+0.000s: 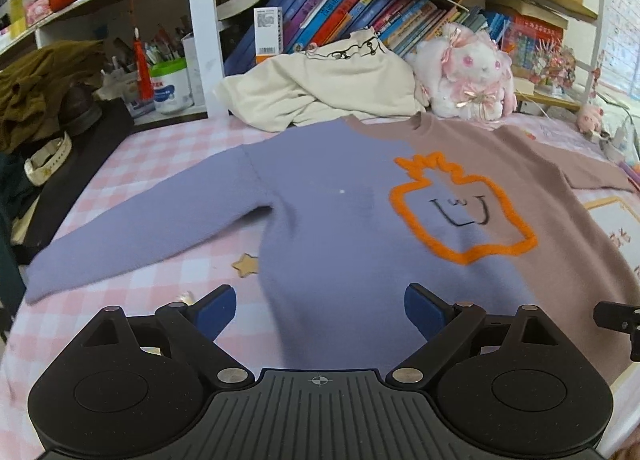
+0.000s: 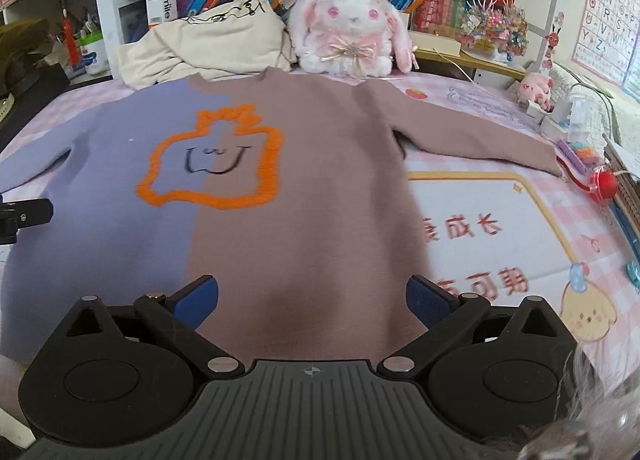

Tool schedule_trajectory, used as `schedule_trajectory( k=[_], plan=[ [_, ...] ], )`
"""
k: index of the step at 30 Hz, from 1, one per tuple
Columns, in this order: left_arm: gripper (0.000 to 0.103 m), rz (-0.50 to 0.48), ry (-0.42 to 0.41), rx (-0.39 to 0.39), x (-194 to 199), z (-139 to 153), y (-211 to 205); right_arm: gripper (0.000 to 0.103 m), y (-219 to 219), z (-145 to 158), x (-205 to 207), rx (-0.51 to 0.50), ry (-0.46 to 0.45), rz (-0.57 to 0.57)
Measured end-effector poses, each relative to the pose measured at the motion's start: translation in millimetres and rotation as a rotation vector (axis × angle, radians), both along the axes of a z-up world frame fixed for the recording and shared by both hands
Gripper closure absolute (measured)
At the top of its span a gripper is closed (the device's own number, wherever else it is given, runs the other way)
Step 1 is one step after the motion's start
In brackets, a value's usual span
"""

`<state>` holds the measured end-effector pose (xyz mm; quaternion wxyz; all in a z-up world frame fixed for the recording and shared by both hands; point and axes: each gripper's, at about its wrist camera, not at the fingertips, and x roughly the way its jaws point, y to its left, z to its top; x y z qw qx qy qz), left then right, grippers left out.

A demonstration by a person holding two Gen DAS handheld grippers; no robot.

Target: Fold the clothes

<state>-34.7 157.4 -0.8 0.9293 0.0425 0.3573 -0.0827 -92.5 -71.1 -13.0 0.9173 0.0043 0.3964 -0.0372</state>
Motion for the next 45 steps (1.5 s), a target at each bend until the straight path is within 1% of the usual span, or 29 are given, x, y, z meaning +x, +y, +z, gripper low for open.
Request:
schedule_trajectory(
  k=[4,11,16,19,21,24,27,32,35,37,41,45],
  plan=[
    [0.01,-0.023,-0.004,0.012,3.2,-2.2,22.4,0.002,25.7,-5.4,0.3,0.012,0.014,-0.011],
    [0.01,0.012,0.009,0.01,5.7,-5.9,61.9,0.002,63.4,-6.7,6.4,0.018,0.026,0.027],
    [0.009,0.069,0.009,0.005,6.8,-6.6,87.7,0.002,84.6,-7.8,15.6,0.014,0.036,0.076],
    [0.009,0.133,0.012,-0.008,9.7,-8.2,105.8,0.002,96.3,-8.1,18.5,0.003,0.039,0.113],
    [0.009,0.175,0.023,-0.029,11.1,-10.2,117.5,0.002,101.9,-8.0,20.1,-0.001,0.042,0.134],
    [0.009,0.231,0.038,-0.063,12.1,-14.2,132.9,0.002,106.7,-7.5,23.7,0.001,0.044,0.157],
    [0.009,0.271,0.04,-0.08,12.8,-17.1,144.8,0.002,111.2,-5.9,29.0,0.003,0.037,0.178],
    [0.009,0.316,0.008,-0.077,14.4,-18.0,161.3,0.002,115.2,-0.5,32.9,0.006,0.002,0.179],
    [0.01,0.34,-0.017,-0.108,17.6,-17.3,174.9,0.002,115.8,-1.2,28.6,-0.004,0.001,0.175],
    [0.01,0.376,-0.027,-0.137,20.8,-17.3,185.8,0.002,115.5,-2.8,25.8,-0.005,0.011,0.175],
    [0.01,0.441,-0.003,-0.178,31.2,-23.6,204.3,0.002,114.9,-4.0,21.8,-0.007,0.024,0.177],
    [0.01,0.468,0.012,-0.162,38.4,-28.4,213.0,0.002,113.7,-4.2,18.2,-0.015,0.029,0.165]
  ],
)
